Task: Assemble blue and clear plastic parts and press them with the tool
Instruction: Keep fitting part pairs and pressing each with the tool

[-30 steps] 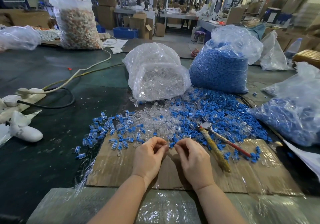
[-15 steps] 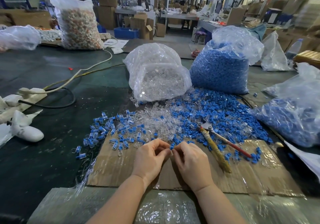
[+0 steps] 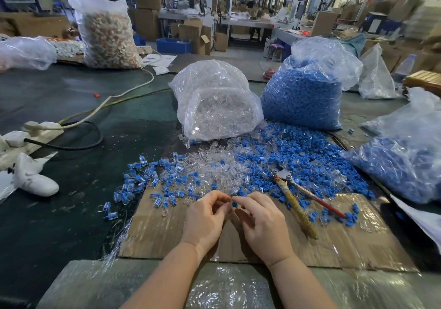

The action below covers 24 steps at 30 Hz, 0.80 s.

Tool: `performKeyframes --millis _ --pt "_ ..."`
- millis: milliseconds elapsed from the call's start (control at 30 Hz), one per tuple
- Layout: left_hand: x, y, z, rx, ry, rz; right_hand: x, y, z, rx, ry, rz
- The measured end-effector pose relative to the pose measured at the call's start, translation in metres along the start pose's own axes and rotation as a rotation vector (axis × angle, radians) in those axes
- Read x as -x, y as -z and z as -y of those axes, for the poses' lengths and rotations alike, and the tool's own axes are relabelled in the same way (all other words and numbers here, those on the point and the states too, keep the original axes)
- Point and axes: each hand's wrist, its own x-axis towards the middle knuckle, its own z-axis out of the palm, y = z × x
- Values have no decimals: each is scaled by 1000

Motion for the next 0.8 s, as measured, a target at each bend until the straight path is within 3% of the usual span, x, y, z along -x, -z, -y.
performKeyframes --millis 567,800 --pt "-1 -1 1 -25 28 -38 -1 -2 -1 42 17 17" --pt "-6 0 -1 22 76 -66 -1 4 -9 179 -142 -89"
